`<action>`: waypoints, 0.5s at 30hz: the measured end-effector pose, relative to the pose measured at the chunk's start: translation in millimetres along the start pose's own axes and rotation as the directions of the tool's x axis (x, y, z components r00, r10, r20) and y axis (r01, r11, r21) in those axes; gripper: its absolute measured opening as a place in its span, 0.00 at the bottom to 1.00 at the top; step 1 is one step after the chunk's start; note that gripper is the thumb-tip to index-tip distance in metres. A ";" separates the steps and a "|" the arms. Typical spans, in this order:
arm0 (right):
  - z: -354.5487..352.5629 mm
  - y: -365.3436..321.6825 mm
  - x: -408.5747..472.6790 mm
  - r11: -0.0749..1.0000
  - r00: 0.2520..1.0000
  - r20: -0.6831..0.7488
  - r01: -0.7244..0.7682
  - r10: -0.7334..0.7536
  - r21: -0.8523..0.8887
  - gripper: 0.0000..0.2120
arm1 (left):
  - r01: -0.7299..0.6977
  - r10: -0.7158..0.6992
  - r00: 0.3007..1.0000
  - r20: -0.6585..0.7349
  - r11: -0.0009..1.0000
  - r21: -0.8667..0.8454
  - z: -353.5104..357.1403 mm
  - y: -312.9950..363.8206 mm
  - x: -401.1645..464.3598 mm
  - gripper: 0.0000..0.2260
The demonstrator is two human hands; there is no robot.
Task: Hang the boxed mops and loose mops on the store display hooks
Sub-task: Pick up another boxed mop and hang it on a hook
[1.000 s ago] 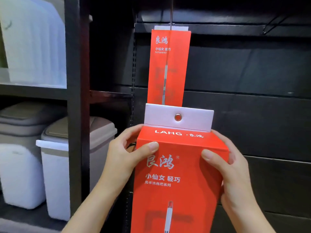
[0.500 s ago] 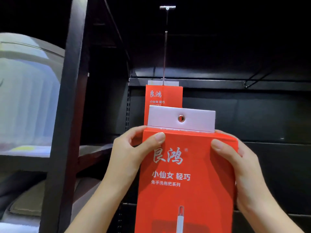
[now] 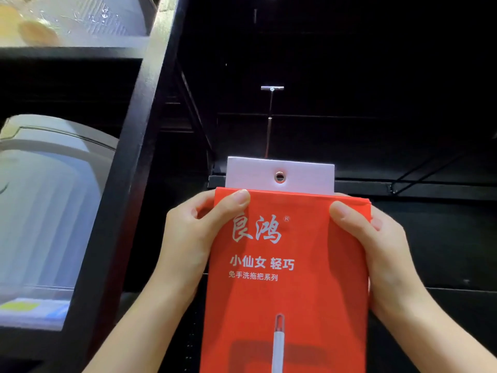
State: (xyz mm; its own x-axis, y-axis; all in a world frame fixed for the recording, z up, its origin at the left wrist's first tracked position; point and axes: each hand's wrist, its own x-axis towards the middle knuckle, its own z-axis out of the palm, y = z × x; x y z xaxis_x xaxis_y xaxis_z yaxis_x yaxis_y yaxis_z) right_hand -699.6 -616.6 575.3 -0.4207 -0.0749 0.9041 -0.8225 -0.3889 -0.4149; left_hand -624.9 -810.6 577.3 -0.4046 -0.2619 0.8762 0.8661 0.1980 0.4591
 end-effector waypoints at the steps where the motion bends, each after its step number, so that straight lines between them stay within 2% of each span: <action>1: 0.2 -0.8 2.6 1.000 1.000 0.000 0.009 -0.009 0.003 0.24 | -0.006 0.006 1.000 0.001 1.000 -0.004 0.8 1.3 3.0 0.21; 15: 11.9 -11.5 46.4 0.991 0.994 -0.018 0.112 -0.111 0.079 0.22 | -0.119 0.119 0.993 0.028 0.993 0.012 2.4 17.7 55.8 0.18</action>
State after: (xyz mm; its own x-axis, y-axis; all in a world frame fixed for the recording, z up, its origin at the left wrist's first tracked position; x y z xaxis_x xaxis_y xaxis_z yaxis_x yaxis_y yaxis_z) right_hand -705.2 -626.5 623.2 -0.3337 -0.0150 0.9426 -0.8318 -0.4658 -0.3018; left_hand -632.9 -819.4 634.6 -0.3070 -0.2104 0.9282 0.9043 0.2395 0.3534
